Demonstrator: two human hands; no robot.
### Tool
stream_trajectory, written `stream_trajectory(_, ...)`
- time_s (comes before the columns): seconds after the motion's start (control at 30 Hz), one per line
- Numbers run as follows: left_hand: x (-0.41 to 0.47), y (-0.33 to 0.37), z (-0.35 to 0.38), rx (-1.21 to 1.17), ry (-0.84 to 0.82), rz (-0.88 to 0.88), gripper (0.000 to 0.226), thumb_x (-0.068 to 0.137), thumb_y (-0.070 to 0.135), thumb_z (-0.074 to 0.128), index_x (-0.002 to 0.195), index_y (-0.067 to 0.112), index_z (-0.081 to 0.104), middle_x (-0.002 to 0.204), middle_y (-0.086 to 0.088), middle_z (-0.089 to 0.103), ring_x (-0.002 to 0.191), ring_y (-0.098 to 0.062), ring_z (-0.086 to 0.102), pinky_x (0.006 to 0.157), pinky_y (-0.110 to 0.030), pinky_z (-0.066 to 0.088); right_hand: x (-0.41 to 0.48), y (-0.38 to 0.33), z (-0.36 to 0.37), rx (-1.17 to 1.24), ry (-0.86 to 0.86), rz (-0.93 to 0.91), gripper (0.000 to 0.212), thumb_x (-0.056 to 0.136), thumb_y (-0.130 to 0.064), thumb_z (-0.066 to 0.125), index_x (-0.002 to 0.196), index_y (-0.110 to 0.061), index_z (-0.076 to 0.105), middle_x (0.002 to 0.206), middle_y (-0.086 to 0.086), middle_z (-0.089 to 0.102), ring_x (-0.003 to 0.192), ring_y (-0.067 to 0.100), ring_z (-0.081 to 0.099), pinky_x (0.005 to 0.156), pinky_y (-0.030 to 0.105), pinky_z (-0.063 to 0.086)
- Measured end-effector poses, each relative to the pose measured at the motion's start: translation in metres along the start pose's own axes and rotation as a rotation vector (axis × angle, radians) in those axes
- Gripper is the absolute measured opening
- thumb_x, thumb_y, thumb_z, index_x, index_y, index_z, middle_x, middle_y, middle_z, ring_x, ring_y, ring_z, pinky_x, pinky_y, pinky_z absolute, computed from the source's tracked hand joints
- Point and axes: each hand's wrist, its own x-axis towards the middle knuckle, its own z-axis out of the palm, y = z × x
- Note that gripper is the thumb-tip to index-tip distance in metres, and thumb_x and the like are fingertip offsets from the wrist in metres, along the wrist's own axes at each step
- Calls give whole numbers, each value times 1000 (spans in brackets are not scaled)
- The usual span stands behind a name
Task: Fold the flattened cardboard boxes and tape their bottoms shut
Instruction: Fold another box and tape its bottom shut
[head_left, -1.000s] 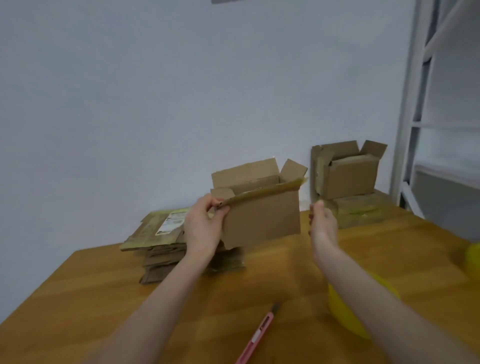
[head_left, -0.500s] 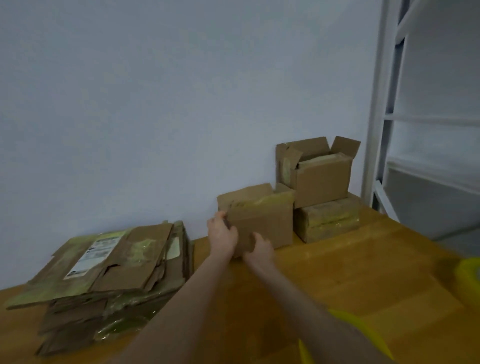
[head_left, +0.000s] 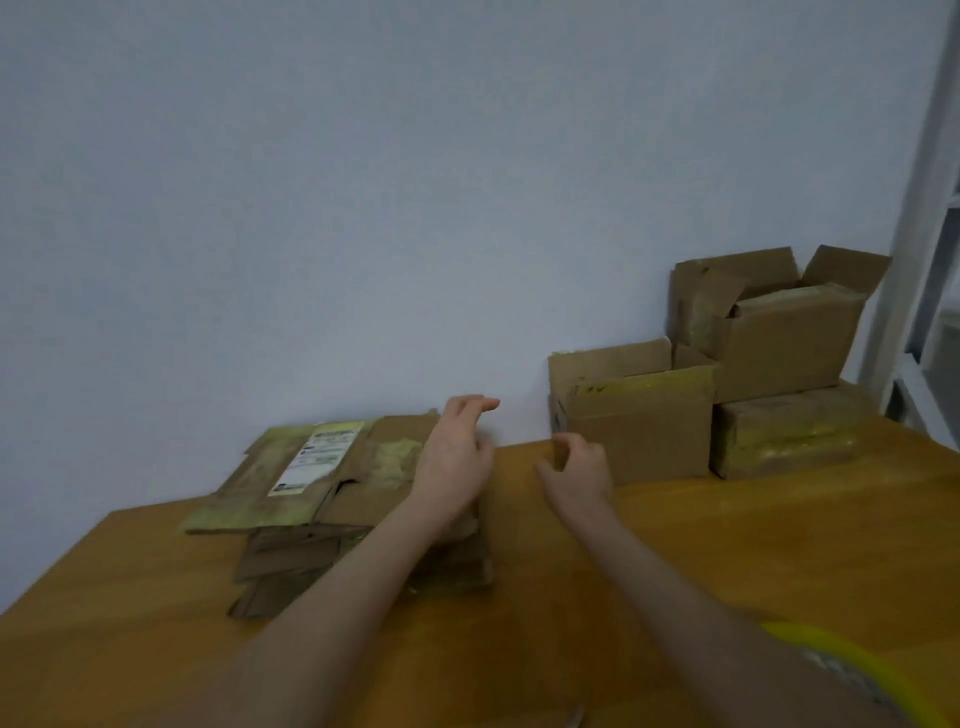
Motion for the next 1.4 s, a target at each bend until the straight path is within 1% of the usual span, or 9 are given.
stream_trajectory(0.13, -23, -61, -70, 158, 145, -118, 44, 89, 8, 51, 132, 17, 50, 136, -2, 45, 118, -19, 50, 95, -31, 40, -18, -48, 32, 88, -134, -121, 43, 91, -23, 57, 132, -12, 48, 120, 4, 55, 103, 17, 54, 83, 28, 49)
stream_trajectory(0.27, -61, -135, -118, 284, 177, -464, 46, 94, 29, 48, 138, 15, 44, 138, -9, 46, 126, -27, 43, 100, -41, 39, -21, -80, 67, 158, -274, 19, 57, 78, -37, 71, 123, -10, 50, 119, 7, 57, 107, 24, 56, 89, 38, 49)
stream_trajectory(0.4, -86, -183, -133, 59, 33, -690, 61, 95, 49, 43, 143, 12, 36, 144, -13, 43, 131, -31, 40, 105, -44, 35, -16, -99, 84, 82, -202, 25, 40, 77, -32, 73, 111, -16, 59, 109, 3, 64, 93, 19, 59, 80, 34, 53)
stream_trajectory(0.57, -91, -187, -132, -240, 99, -642, 49, 94, 41, 52, 134, 13, 48, 131, -6, 55, 117, -21, 52, 96, -34, 43, -16, -126, 93, 338, -185, 96, 69, 76, -19, 73, 136, -14, 41, 121, 5, 56, 102, 24, 58, 85, 39, 53)
stream_trajectory(0.73, -96, -186, -143, -239, 260, -673, 60, 91, 41, 57, 140, 10, 40, 139, -11, 47, 125, -26, 45, 102, -40, 38, -31, -142, 91, 738, -373, 223, 43, 87, 0, 59, 129, -8, 51, 92, 4, 64, 80, 18, 63, 63, 32, 57)
stream_trajectory(0.9, -108, -177, -200, -248, 481, -635, 84, 83, 47, 64, 149, 16, 22, 150, -9, 31, 135, -26, 34, 109, -46, 34, -49, -129, 60, 882, -448, 125, 41, 89, 2, 55, 127, -11, 53, 111, 9, 67, 85, 17, 68, 61, 23, 54)
stream_trajectory(1.13, -175, -104, -224, -607, 425, -480, 79, 68, 40, 79, 135, 29, 38, 119, 10, 58, 109, -11, 58, 77, -22, 48, -124, -93, 17, 651, -549, -104, 53, 77, -8, 70, 124, -24, 52, 113, 3, 66, 98, 20, 65, 75, 32, 53)
stream_trajectory(1.3, -242, -87, -214, -641, 312, -434, 108, 44, 51, 83, 137, 30, 34, 127, 8, 58, 115, -11, 58, 92, -38, 52, -182, -70, 7, 574, -420, -180, 48, 79, -12, 70, 119, -27, 48, 106, -6, 64, 95, 12, 62, 69, 25, 53)
stream_trajectory(1.4, -274, -81, -209, -704, 317, -459, 113, 30, 56, 88, 128, 30, 38, 121, 8, 58, 107, -3, 60, 80, -25, 55, -206, -56, 11, 444, -414, -226, 50, 77, -17, 71, 116, -28, 43, 107, -10, 58, 100, 10, 56, 75, 19, 48)
